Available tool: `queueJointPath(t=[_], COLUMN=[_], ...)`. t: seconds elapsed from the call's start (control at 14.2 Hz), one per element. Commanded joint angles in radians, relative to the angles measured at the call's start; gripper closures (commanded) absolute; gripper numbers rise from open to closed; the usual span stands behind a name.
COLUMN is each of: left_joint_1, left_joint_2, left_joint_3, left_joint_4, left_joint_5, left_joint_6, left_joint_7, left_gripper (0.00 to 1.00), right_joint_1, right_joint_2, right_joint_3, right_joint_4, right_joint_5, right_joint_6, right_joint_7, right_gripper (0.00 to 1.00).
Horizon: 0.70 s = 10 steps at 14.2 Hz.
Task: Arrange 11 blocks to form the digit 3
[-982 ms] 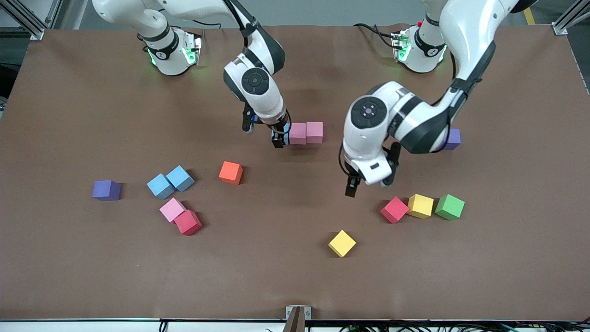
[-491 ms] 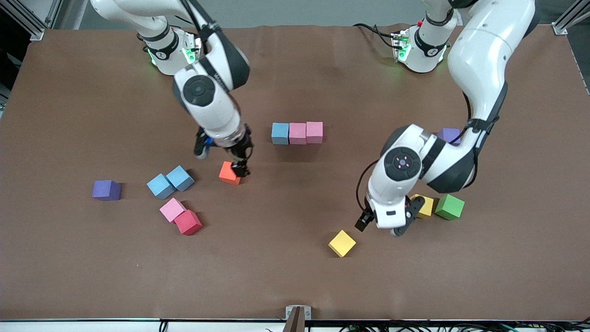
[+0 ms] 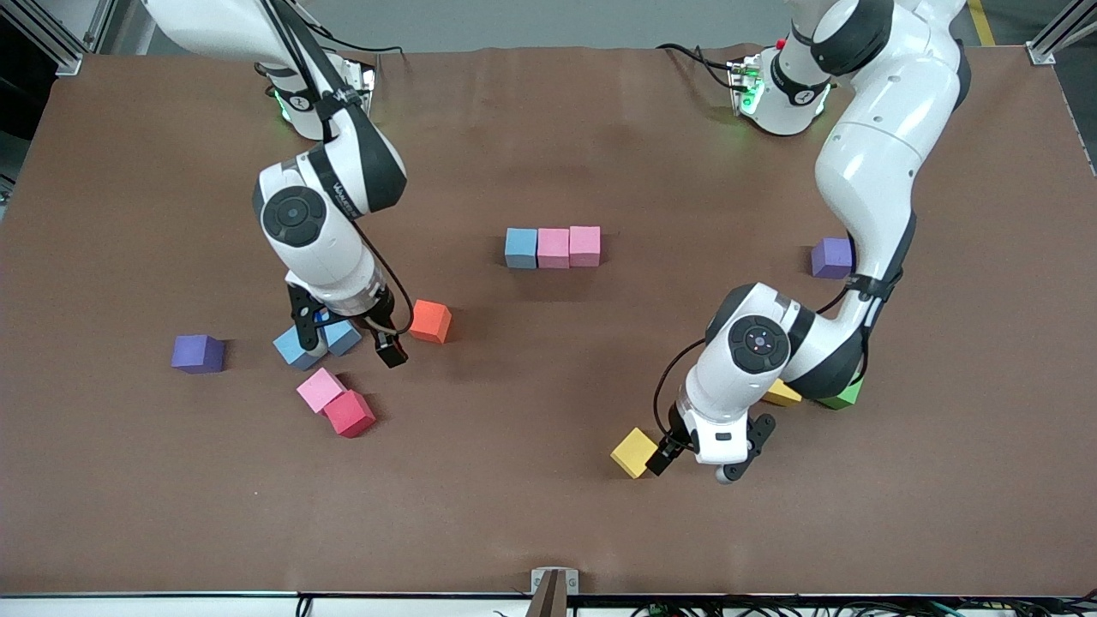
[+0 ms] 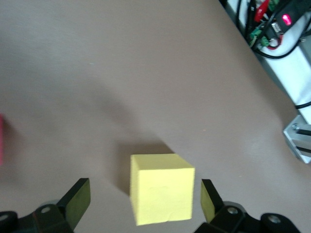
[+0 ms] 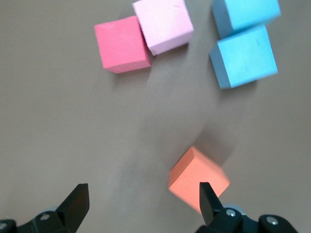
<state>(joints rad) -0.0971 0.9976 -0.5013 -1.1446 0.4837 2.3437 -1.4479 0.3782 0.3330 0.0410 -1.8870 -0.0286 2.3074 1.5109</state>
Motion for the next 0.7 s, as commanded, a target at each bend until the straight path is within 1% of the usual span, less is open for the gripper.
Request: queueJointPath(t=[0.0,0.14,0.21,0.35,0.49,0.63], left_joint_1=[-0.021,-0.036,-0.05,-0.064,-0.07,-0.072], left_joint_2=[0.056,0.081,0.104,0.124,0.137,0.153], left_joint_3=[0.007,0.009,0.015,0.029,0.046,0.052], left_joint_4=[0.059,0.062,0.074,0.085,0.085,0.085], left_joint_5=[0.0,0.0,-0.002,-0.002,-0.002,-0.002], left_joint_6=[0.069,0.118,0.147,0.161,0.174,0.221], left_joint_7=[0.017,0.018,0.015,0.018,0.021,0.02], left_gripper=[0.0,0.0,0.0,0.0,0.0,0.0], right_joint_1=[-0.01,-0.009,-0.007,-0.004,-0.004,-0.002], right_joint_2=[-0.003,0.0,0.007,0.011,0.037,0.064], right_joint_3=[0.02,0.023,0.023,0.026,0.033,0.034], right_joint_4=[-0.021,-0.032,-0.032,-0.03,-0.03,-0.026], right_joint_5=[-0.019,-0.02,-0.02,-0.019,-0.019,-0.019], right_joint_6=[-0.008,-0.023,-0.043,-0.077,-0.076,-0.065], right_joint_7=[-0.174,-0.236,-0.304,-0.507,-0.616,-0.699], right_gripper=[0.0,0.0,0.0,0.0,0.0,0.0])
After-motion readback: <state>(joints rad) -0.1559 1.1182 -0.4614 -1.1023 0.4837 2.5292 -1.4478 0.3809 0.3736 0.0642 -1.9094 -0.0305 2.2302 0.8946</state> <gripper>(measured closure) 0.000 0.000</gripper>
